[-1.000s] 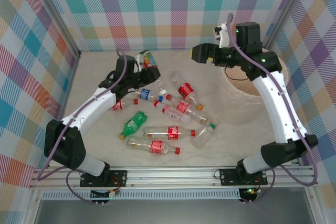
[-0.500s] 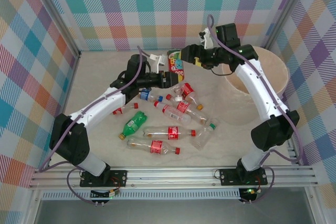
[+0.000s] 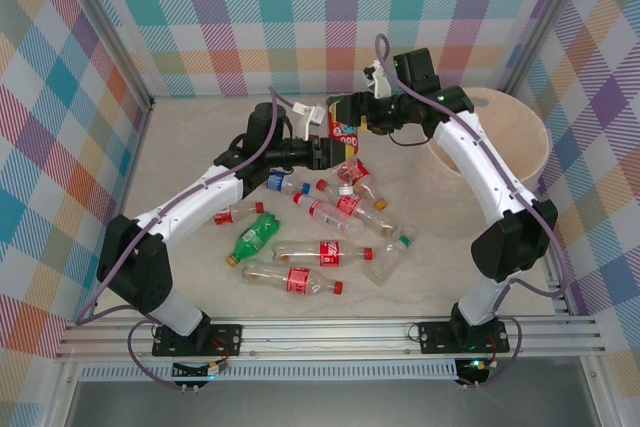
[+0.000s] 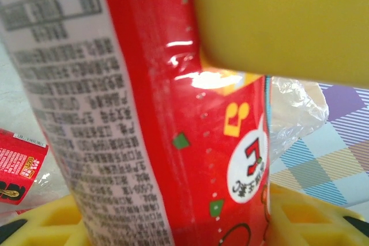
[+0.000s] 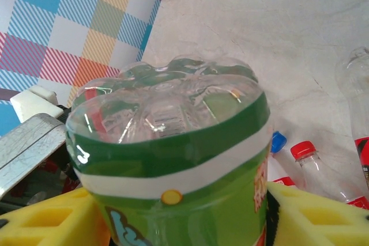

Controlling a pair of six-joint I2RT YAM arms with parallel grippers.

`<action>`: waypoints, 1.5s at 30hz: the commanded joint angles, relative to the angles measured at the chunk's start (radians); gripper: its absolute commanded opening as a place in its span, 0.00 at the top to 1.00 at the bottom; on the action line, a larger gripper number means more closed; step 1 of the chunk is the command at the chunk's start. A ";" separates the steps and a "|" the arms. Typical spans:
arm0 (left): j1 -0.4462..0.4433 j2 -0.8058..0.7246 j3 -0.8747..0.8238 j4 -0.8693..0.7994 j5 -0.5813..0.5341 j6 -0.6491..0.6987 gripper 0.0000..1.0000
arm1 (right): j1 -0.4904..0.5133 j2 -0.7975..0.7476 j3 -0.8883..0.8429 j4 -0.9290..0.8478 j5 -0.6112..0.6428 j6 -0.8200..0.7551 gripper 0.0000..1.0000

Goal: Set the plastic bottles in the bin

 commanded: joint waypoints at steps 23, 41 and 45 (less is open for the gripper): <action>0.042 -0.252 0.044 -0.531 -0.443 0.027 0.00 | -0.169 -0.031 0.546 -0.306 0.290 -0.245 0.46; 0.401 -0.387 -0.201 -0.792 -0.737 -0.461 0.14 | -0.456 -0.291 0.160 -0.397 0.520 -0.419 0.48; 0.441 -0.420 -0.256 -0.784 -0.748 -0.546 0.13 | -0.456 -0.333 0.001 -0.360 0.497 -0.423 0.48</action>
